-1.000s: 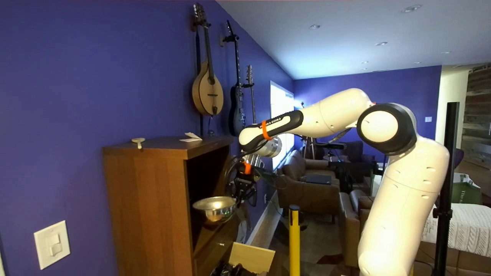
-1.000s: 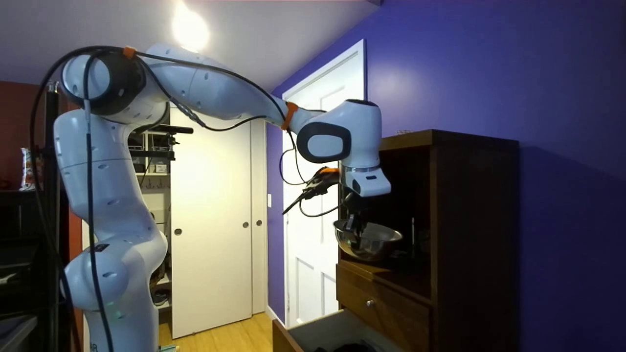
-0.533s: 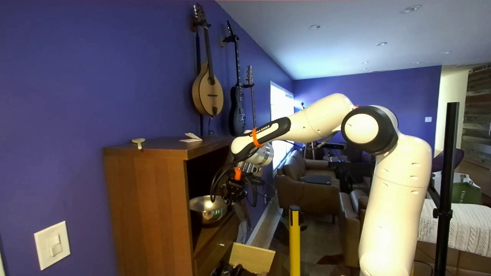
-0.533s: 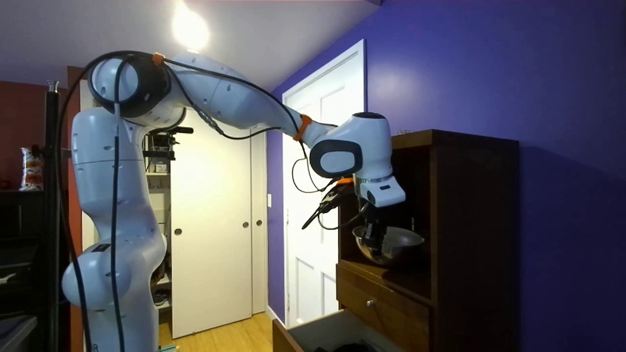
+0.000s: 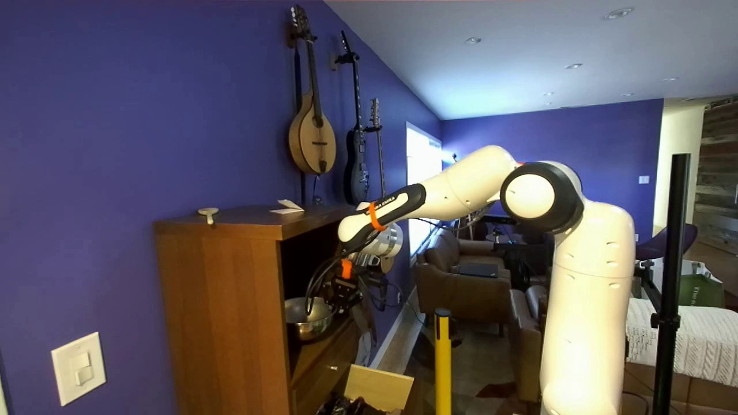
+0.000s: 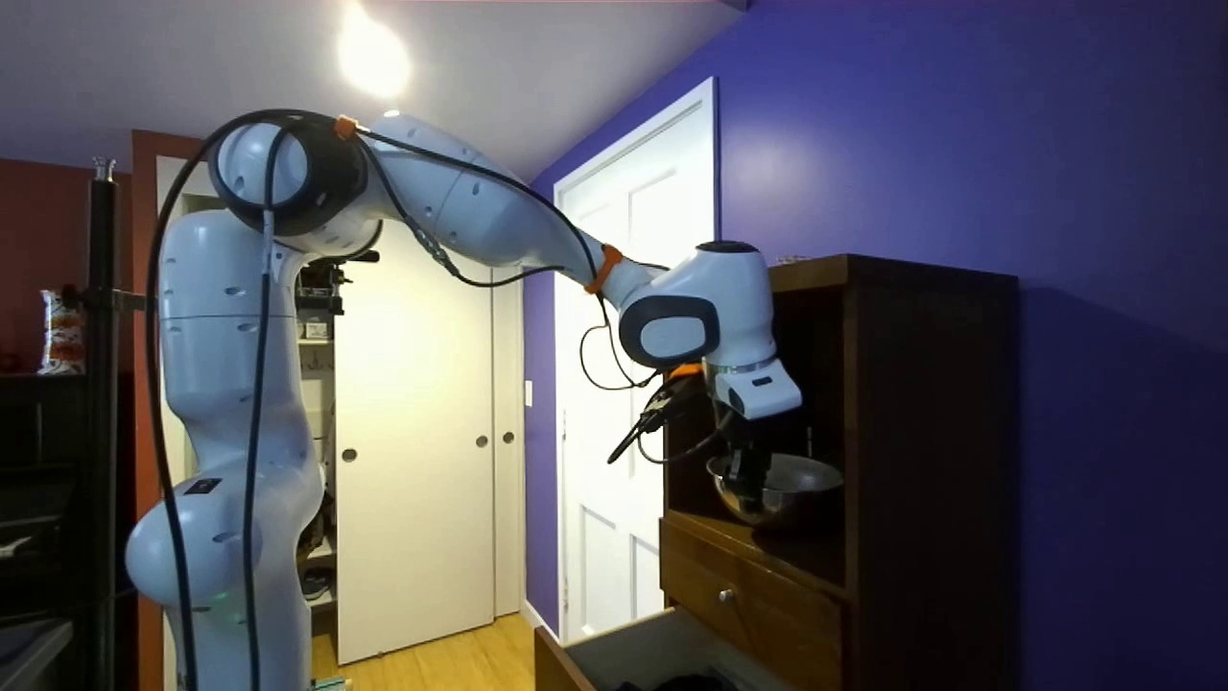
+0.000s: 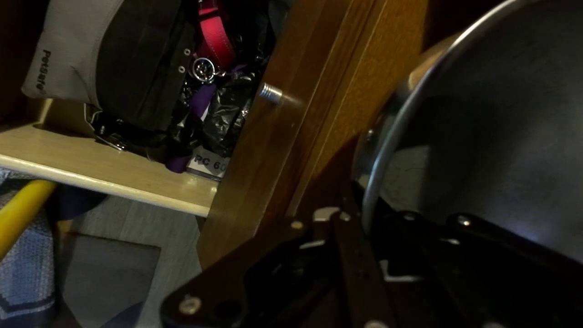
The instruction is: Pick up the metallic dish pan from the top of the cabinet and place it in the top shelf
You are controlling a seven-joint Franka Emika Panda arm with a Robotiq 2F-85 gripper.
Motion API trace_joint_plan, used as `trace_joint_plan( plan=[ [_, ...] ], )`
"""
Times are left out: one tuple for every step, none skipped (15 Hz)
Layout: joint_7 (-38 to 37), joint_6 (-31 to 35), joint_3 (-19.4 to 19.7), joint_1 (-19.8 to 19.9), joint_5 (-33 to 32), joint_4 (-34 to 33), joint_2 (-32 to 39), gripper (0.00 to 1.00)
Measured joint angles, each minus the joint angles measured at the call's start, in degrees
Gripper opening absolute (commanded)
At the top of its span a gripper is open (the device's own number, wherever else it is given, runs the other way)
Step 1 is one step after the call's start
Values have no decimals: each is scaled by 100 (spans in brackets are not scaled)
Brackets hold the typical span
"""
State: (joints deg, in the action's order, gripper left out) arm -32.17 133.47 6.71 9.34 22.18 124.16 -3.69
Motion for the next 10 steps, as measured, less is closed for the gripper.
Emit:
trace_joint_plan(
  plan=[
    [-35, 25, -2, -6, -27, -11, 35, 2],
    [-72, 44, -3, -10, -60, -19, 68, 2],
    [-114, 56, -3, -14, -97, -27, 98, 2],
    [-153, 67, -3, -18, -141, -33, 126, 2],
    [-194, 72, -3, -24, -191, -38, 150, 2],
    [-230, 75, -3, -31, -236, -43, 173, 2],
    [-251, 76, -3, -38, -256, -51, 192, 32],
    [-258, 78, -3, -43, -258, -63, 201, 32],
    [-261, 78, -3, -49, -258, -73, 207, 40],
    [-264, 78, -3, -56, -258, -95, 207, 45]
  ],
)
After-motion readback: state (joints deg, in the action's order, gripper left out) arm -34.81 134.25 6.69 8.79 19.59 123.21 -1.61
